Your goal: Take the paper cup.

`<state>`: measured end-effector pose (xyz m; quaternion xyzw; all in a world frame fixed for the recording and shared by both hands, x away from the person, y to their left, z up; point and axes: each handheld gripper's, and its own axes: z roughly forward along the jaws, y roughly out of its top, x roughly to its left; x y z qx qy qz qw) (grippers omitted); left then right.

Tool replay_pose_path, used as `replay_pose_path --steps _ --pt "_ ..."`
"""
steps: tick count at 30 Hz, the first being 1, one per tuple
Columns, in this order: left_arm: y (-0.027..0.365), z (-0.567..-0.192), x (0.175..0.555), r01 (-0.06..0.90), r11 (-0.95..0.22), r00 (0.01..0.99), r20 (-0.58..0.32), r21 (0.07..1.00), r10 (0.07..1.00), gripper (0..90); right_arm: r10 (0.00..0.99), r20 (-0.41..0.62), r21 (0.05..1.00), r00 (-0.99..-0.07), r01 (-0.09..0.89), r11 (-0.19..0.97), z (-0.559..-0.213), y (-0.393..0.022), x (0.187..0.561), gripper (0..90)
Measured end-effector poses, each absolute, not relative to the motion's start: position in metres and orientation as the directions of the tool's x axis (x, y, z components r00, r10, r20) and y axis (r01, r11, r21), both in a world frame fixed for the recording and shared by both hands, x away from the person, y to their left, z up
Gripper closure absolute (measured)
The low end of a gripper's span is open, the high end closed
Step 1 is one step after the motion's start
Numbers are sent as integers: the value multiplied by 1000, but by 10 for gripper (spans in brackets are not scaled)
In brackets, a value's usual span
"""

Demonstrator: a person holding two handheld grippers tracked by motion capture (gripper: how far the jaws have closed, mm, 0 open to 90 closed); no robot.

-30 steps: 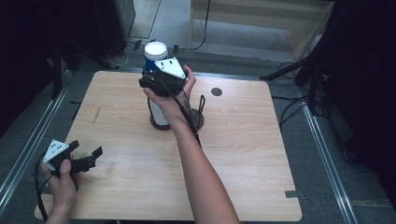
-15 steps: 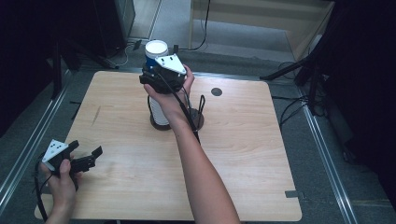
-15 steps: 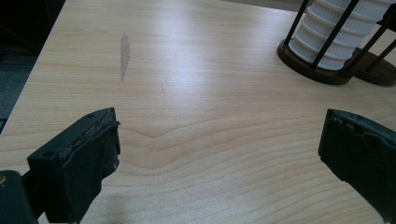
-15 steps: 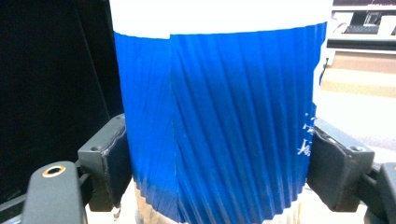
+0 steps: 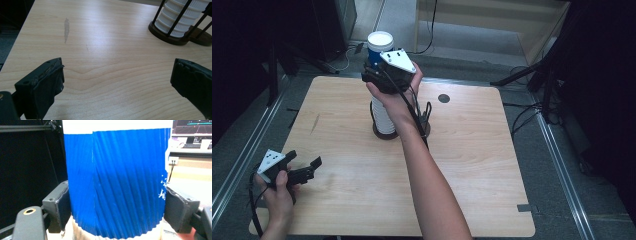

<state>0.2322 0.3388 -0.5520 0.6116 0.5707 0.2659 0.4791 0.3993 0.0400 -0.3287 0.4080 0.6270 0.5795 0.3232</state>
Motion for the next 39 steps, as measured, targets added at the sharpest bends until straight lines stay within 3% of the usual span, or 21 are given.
replay_pose_path --steps 22,39 --pt "339 -552 232 443 112 206 -222 890 953 0 909 89 996 -407 55 -72 -294 23 389 200" --pt "338 -552 233 444 107 209 -219 890 953 0 932 67 997 -356 55 -51 -306 -19 378 200"
